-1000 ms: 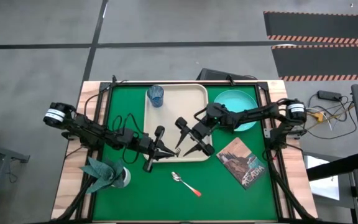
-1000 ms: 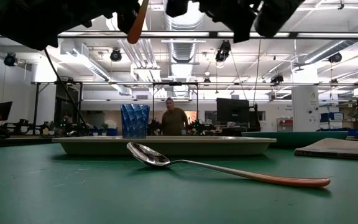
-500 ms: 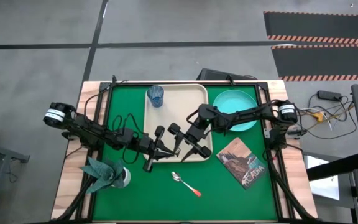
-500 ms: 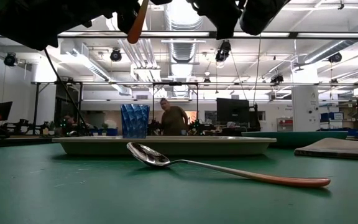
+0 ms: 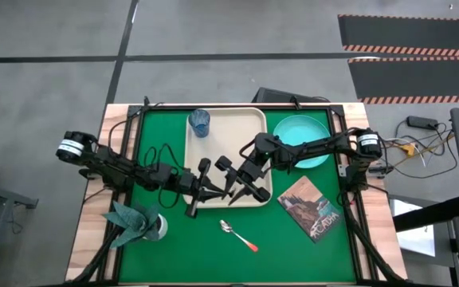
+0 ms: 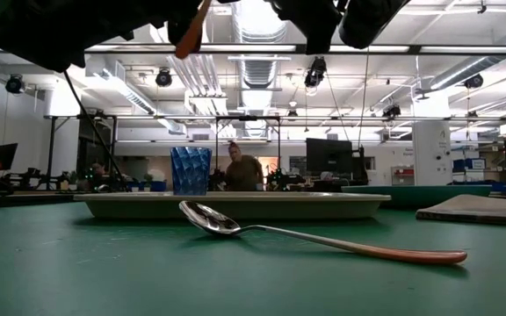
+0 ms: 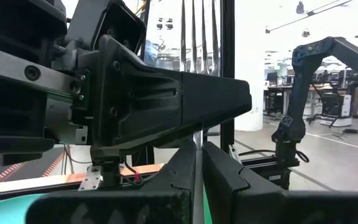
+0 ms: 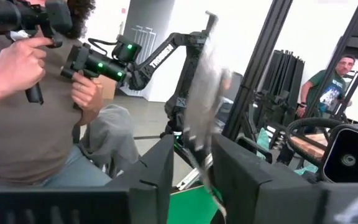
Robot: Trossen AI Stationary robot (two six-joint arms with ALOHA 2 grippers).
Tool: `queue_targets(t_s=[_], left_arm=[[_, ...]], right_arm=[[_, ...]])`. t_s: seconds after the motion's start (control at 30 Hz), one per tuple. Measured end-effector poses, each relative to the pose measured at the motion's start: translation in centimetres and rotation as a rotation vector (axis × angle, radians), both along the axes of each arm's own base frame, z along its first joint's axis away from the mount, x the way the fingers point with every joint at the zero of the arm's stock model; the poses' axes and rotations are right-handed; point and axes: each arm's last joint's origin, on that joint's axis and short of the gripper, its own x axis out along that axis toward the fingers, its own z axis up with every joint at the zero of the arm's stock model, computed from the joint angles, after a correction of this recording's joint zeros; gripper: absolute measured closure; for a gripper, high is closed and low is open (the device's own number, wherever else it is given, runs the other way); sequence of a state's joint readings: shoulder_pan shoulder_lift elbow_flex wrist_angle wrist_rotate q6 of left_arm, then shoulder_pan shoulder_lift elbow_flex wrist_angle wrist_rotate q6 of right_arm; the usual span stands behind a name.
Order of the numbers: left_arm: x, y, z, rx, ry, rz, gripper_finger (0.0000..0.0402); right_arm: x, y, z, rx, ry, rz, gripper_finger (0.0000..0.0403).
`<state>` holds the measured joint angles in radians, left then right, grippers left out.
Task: Pick and place plate/cup/fork/spoon on tray
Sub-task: Put the orange fork on the left of the white serving tray
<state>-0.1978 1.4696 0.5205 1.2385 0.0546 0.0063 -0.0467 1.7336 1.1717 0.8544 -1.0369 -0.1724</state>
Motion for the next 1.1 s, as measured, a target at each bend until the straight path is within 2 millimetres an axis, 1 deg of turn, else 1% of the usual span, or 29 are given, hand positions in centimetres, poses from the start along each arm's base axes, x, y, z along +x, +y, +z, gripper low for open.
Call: queue_targets(t_s=[0.27,0.3,0.4,0.63,0.73,0.83,0.9,0.93,1.0,1.1], left_arm=[[0.0,0.0,0.0,-0.001,-0.001,-0.006,0.0398],[0.0,0.0,0.0,-0.002,-0.003,-0.007,0.0398],[-0.1,0.0,0.5,-0.009,-0.042,-0.004,0.0399],[-0.1,0.0,0.2,-0.004,-0.017,-0.004,0.0399],[-0.4,0.1,0.2,-0.004,-0.017,-0.004,0.0398],[-1.2,0.3,0.7,-0.006,-0.033,-0.001,0.0398],[-1.8,0.4,0.9,-0.006,-0.021,0.011,0.0398],[-2.2,0.5,1.1,-0.006,-0.017,0.012,0.0398],[-3.0,0.7,1.6,0.004,-0.012,0.025,0.0398],[-4.2,1.2,1.9,0.029,0.024,0.117,0.0398]], right_arm=[[0.0,0.0,0.1,-0.023,-0.041,-0.015,0.0384],[0.1,-0.1,0.0,-0.021,-0.035,-0.02,0.0389],[0.1,0.1,-0.3,-0.016,-0.008,-0.008,0.0394],[0.1,-0.1,-0.3,-0.008,0.008,-0.015,0.0394],[-0.3,-0.9,0.0,0.0,0.084,-0.032,0.0394],[-1.3,-2.0,0.6,-0.017,0.18,-0.08,0.0394],[-2.2,-2.4,1.0,-0.042,0.269,-0.174,0.0394],[-2.5,-2.4,1.1,-0.067,0.306,-0.256,0.0394],[-3.4,-2.1,1.5,-0.152,0.378,-0.484,0.0394],[-4.3,-1.3,1.7,-0.278,0.45,-0.857,0.0394]])
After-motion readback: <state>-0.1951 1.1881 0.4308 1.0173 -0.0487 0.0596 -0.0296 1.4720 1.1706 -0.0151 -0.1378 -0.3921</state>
